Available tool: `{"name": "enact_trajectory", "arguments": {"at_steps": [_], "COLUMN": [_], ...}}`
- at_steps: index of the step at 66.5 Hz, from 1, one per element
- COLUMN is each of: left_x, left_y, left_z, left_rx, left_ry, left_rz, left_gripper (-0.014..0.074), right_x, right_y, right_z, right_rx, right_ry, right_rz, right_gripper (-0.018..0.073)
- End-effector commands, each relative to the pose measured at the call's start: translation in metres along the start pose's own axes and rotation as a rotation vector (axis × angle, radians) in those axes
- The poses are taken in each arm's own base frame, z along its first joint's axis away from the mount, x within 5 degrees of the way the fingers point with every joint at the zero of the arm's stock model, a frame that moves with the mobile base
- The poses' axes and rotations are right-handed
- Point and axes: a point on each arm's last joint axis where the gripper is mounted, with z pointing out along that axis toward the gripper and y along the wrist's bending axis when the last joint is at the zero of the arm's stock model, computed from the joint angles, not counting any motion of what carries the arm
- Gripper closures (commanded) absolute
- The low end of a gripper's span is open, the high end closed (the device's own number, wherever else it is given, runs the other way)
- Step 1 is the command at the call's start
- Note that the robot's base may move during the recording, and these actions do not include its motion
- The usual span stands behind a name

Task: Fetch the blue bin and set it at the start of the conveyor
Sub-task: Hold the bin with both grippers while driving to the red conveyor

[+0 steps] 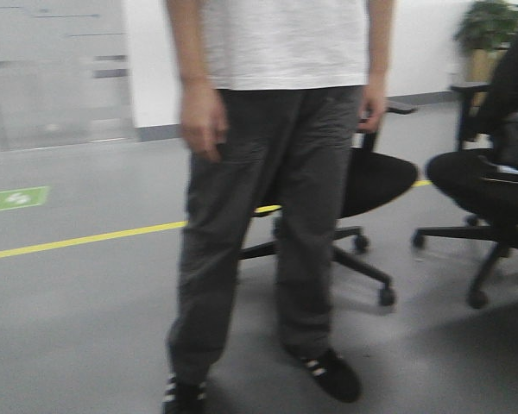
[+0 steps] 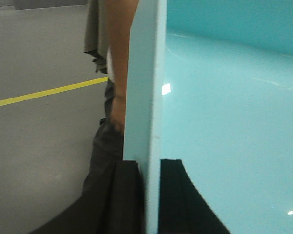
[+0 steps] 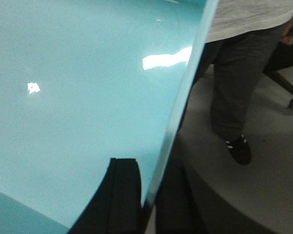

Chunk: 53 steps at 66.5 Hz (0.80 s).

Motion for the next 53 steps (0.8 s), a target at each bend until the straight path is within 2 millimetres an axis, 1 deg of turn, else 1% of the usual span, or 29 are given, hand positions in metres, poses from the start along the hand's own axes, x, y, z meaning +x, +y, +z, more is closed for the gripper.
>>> {"name": "enact_trajectory", "arguments": {"at_steps": [1, 53], "left_x": [-0.0113, -0.0113], "left_y": [0.0005, 0.0005], "left_z": [-0.0104, -0.0104], "left_rx": [0.000, 0.000], "left_ry": [-0.100, -0.100], "left_rz": [-0.002, -0.002], "left_gripper": [0.0707, 0.0707], "right_x": [-0.0045, -0.0046], "right_y": [-0.0069, -0.0069], "right_z": [-0.0106, -0.0106], "right_rx": [0.062, 0.062], "right_ry": [-0.042, -0.043], "right_rz": [-0.058, -0.058], "right_gripper": [0.0711, 0.0711]}}
